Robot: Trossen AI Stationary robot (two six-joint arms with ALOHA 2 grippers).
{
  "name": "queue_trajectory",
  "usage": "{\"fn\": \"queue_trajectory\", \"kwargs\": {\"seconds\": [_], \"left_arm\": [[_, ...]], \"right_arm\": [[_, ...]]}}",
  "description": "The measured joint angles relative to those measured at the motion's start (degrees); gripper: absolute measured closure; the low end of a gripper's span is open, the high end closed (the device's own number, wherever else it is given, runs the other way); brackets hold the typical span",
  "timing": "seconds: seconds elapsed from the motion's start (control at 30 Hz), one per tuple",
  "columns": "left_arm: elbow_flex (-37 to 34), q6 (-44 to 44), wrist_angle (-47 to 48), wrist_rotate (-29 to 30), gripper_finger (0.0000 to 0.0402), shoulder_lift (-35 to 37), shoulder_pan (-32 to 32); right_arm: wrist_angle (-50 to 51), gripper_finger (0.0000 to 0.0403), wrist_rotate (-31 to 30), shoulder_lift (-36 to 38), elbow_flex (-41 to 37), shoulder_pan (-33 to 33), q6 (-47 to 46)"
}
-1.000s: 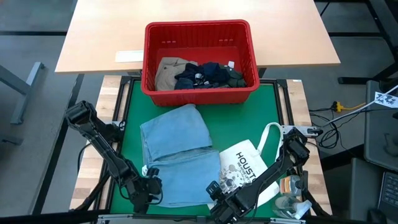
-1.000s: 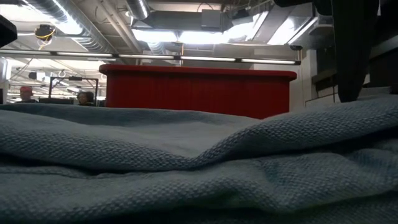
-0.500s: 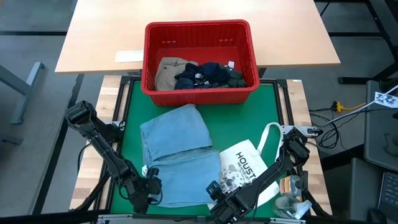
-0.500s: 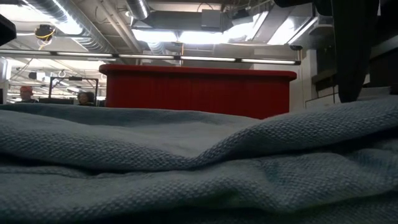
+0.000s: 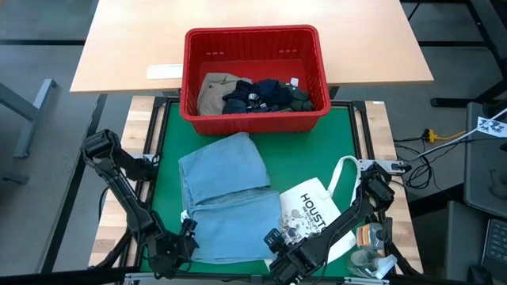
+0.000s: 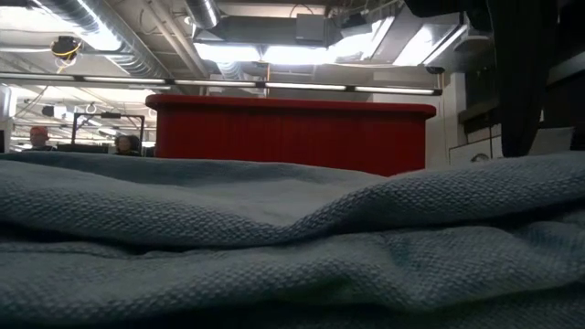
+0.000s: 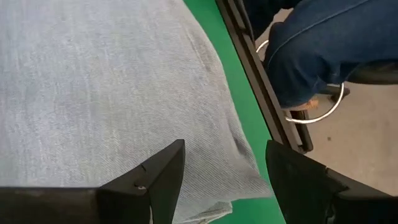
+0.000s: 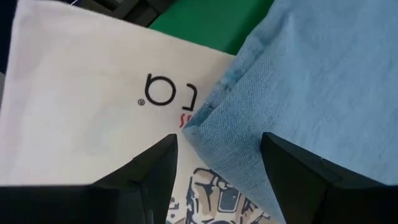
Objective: Fold Laundry from Bin
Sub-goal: Fold the blue jeans
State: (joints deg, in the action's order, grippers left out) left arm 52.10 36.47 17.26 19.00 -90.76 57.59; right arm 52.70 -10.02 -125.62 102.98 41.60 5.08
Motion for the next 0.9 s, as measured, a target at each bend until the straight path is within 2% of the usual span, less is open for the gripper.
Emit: {"fn": "queue_trajectory", "kwargs": {"seconds": [0.33, 0.73, 0.9], "left_arm": [[0.0, -7.0, -0.7, 0.2, 0.0184, -7.1, 0.8], [0.4, -3.2, -0.3, 2.4, 0.0186, -13.5, 0.7], [0.3, -0.5, -0.1, 3.2, 0.0219, -13.6, 0.6]], "right_arm": [[-0.1, 0.0171, -0.5, 0.0, 0.0, 0.0, -4.9], [-0.1, 0.0171, -0.5, 0.0, 0.0, 0.0, -4.8], [-0.1, 0.0171, -0.5, 0.0, 0.0, 0.0, -4.8]]}}
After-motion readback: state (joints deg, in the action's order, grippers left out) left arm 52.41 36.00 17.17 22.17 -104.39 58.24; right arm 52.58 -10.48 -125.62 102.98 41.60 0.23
